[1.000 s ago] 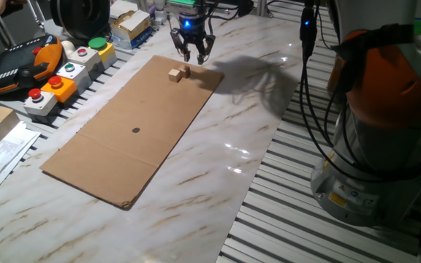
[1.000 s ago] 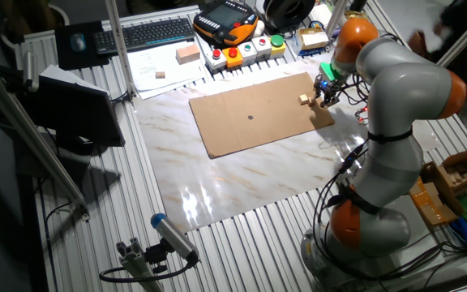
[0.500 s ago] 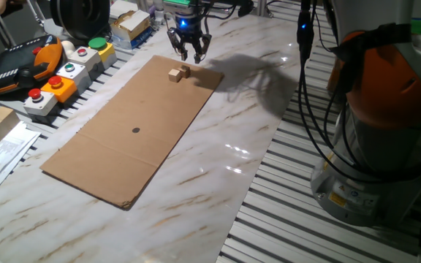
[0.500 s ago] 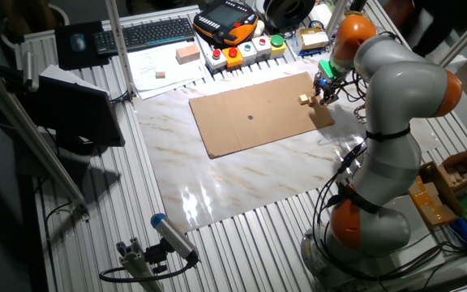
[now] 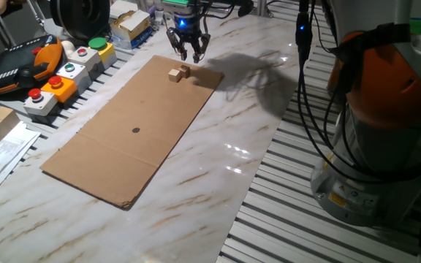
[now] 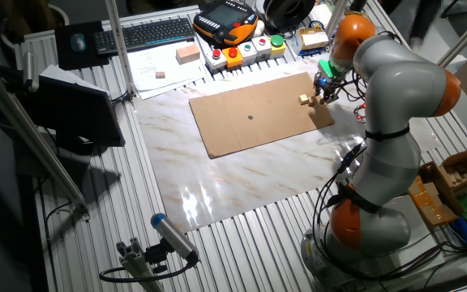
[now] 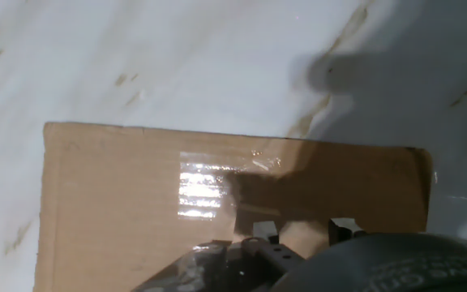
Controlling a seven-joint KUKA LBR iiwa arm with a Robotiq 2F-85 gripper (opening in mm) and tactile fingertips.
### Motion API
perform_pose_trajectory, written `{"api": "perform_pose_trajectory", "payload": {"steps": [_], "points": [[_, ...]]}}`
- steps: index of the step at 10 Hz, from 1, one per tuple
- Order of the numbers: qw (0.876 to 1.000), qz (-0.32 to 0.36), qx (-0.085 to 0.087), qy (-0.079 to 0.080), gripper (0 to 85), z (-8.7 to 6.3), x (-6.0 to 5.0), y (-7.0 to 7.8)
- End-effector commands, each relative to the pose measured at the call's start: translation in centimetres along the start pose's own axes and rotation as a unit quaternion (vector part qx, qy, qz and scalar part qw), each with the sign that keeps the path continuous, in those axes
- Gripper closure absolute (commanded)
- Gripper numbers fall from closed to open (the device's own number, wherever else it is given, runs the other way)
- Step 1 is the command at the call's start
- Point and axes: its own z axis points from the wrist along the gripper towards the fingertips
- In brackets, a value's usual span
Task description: Use the gripper to push the small block from left to right
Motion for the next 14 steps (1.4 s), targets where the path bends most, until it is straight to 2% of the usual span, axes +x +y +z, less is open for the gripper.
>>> {"api": "perform_pose_trajectory", "payload": {"steps": [1, 4, 6, 8, 10, 14], "points": [[1.000, -0.001, 0.000, 0.000, 45.3, 0.02, -0.02, 0.02], [1.000, 0.000, -0.002, -0.003, 45.3, 0.00, 0.00, 0.04], [1.000, 0.004, -0.002, 0.009, 45.7, -0.01, 0.00, 0.03], [1.000, 0.021, 0.004, 0.003, 46.3, -0.01, 0.00, 0.03], [1.000, 0.024, 0.008, 0.010, 47.0, -0.01, 0.00, 0.03], [1.000, 0.015, 0.002, 0.012, 46.7, 0.23, -0.24, 0.35]]}}
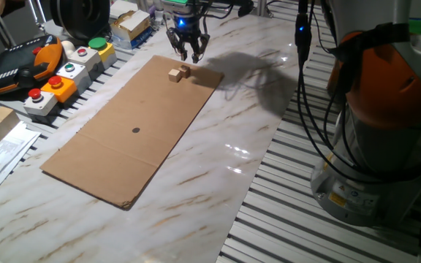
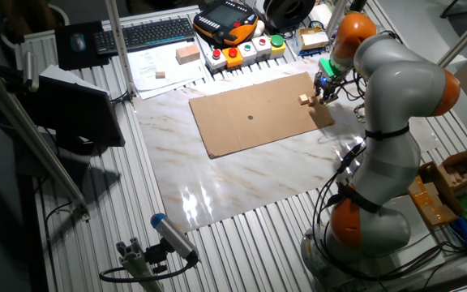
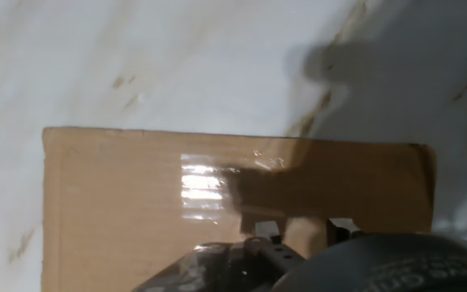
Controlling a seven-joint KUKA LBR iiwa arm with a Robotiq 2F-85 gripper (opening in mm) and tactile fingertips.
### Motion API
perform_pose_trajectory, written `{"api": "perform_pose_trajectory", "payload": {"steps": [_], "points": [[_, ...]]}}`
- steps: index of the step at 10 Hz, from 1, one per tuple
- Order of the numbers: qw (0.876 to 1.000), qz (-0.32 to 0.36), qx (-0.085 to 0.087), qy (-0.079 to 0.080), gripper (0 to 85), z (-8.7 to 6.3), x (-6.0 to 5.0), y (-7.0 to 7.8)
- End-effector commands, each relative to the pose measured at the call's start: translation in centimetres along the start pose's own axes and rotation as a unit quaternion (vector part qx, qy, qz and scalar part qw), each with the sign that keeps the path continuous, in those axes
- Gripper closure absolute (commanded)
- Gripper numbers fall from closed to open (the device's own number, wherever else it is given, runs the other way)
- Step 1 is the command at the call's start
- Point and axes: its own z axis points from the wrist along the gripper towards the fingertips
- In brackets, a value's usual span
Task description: Use the gripper to push the small block from left to right
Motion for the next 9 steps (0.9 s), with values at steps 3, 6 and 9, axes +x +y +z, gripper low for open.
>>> {"api": "perform_pose_trajectory", "payload": {"steps": [3, 6, 9], "points": [[1.000, 0.001, -0.004, -0.003, 45.3, 0.5, -0.5, 0.8], [1.000, 0.016, 0.000, 0.000, 37.7, 1.1, -0.6, 1.7], [1.000, 0.031, 0.001, 0.003, 37.0, 0.9, -1.4, 1.7]]}}
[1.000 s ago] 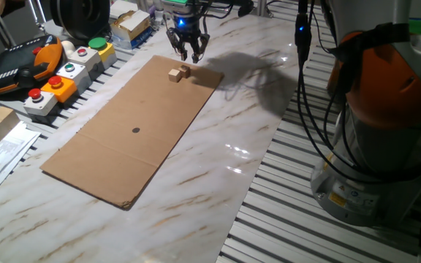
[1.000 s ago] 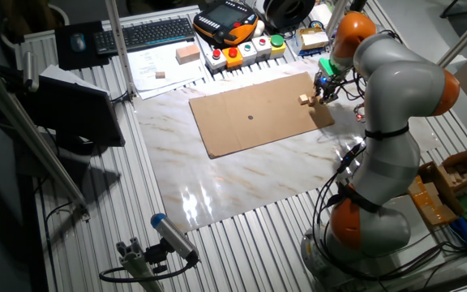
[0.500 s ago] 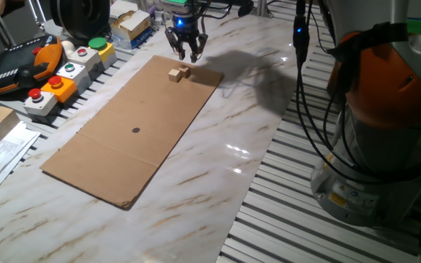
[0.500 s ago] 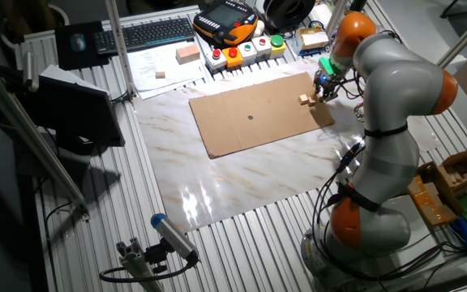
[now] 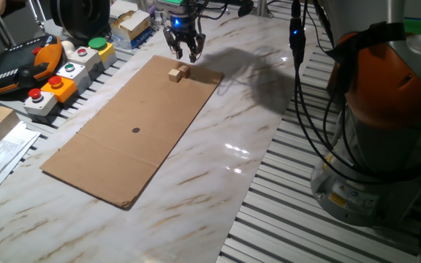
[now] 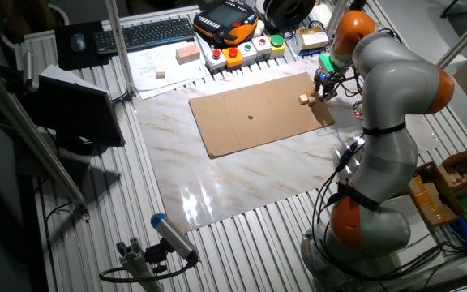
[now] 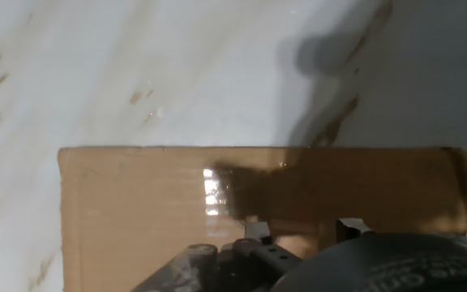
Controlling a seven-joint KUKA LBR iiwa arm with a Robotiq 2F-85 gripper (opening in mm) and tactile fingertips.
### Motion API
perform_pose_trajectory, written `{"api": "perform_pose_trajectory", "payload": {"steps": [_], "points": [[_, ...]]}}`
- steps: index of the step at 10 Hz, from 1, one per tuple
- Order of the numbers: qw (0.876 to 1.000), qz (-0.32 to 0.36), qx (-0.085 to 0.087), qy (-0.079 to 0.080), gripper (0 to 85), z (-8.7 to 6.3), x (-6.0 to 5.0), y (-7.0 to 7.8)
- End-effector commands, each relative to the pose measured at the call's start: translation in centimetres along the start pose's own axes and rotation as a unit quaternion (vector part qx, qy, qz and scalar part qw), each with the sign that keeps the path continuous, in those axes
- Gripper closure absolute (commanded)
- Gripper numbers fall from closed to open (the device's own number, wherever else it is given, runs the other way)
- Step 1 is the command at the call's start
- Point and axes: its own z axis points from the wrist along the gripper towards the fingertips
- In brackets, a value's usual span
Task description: Use the gripper to push the small block from left to right
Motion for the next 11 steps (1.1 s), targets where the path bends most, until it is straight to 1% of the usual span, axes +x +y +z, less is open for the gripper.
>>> {"api": "perform_pose_trajectory", "payload": {"steps": [1, 5, 7, 8, 11], "points": [[1.000, -0.001, 0.000, -0.001, 37.0, 0.1, -0.1, 0.1], [1.000, 0.002, 0.000, -0.002, 36.7, 0.8, 0.1, 0.6], [1.000, 0.008, 0.004, 0.000, 36.7, 0.8, 0.3, 0.5], [1.000, 0.012, 0.005, 0.001, 35.3, 0.9, 0.5, 0.5], [1.000, 0.017, 0.003, 0.001, 34.0, 1.5, 1.0, 0.3]]}}
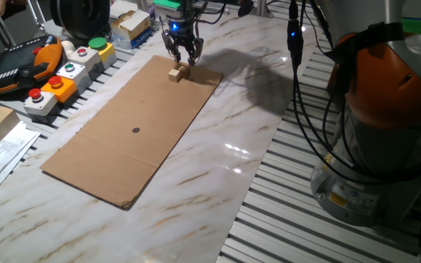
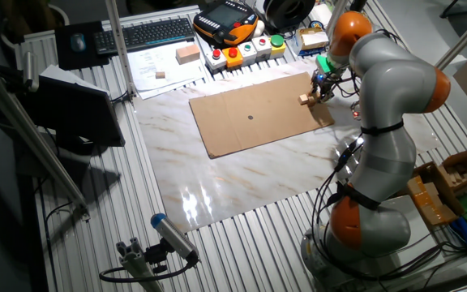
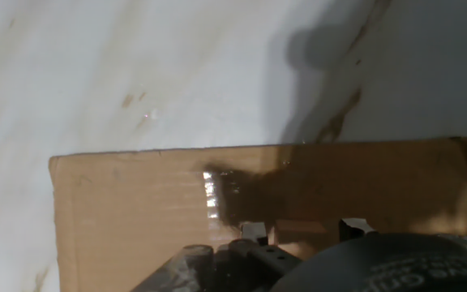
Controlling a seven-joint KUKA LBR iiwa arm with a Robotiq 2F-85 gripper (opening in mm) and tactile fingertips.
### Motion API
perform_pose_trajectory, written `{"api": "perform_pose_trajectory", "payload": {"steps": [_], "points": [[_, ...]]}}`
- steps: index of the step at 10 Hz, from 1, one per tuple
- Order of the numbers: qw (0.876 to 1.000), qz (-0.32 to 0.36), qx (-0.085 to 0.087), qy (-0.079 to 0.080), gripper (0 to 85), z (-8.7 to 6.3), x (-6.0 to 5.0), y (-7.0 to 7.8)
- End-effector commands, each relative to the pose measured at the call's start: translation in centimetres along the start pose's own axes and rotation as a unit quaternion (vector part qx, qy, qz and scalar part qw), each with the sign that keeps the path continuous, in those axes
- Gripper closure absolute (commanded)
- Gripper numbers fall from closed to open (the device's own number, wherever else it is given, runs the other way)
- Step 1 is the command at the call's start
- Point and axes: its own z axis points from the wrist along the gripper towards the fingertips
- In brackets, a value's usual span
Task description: Use the gripper to push the small block from left to right
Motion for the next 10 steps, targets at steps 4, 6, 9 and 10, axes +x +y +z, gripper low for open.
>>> {"api": "perform_pose_trajectory", "payload": {"steps": [4, 6, 9, 10], "points": [[1.000, 0.014, 0.001, 0.001, 32.7, 0.4, 0.2, -0.3], [1.000, 0.015, 0.001, 0.001, 32.7, 0.7, 0.4, -0.4], [1.000, 0.015, 0.000, 0.003, 32.7, 1.0, 0.3, -0.5], [1.000, 0.015, 0.000, 0.005, 33.0, 1.1, 0.3, -0.4]]}}
